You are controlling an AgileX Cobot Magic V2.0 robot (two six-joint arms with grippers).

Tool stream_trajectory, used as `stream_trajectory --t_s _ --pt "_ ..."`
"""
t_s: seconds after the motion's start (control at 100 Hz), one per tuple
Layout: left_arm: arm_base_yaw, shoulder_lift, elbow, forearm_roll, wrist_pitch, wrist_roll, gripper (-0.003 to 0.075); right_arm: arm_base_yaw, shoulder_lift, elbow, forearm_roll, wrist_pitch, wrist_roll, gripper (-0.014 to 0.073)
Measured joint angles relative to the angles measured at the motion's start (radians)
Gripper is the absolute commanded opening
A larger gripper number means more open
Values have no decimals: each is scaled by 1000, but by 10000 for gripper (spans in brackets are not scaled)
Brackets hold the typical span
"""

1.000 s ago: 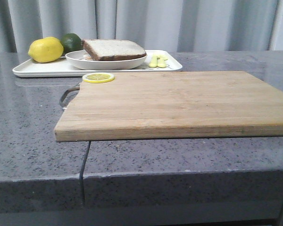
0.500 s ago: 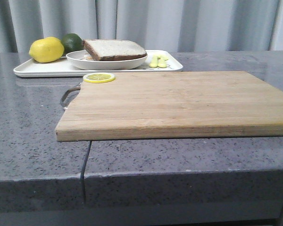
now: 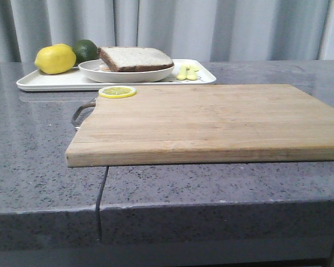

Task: Place bread and move sandwich to tray

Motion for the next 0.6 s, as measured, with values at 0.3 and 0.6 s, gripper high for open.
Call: stream_trajectory --t_s 0.3,0.6 --pt "-2 0 51 28 -68 -10 -20 0 0 0 2 0 0 -70" --pt "-3 0 51 37 -87 -13 -20 0 0 0 4 0 0 -70"
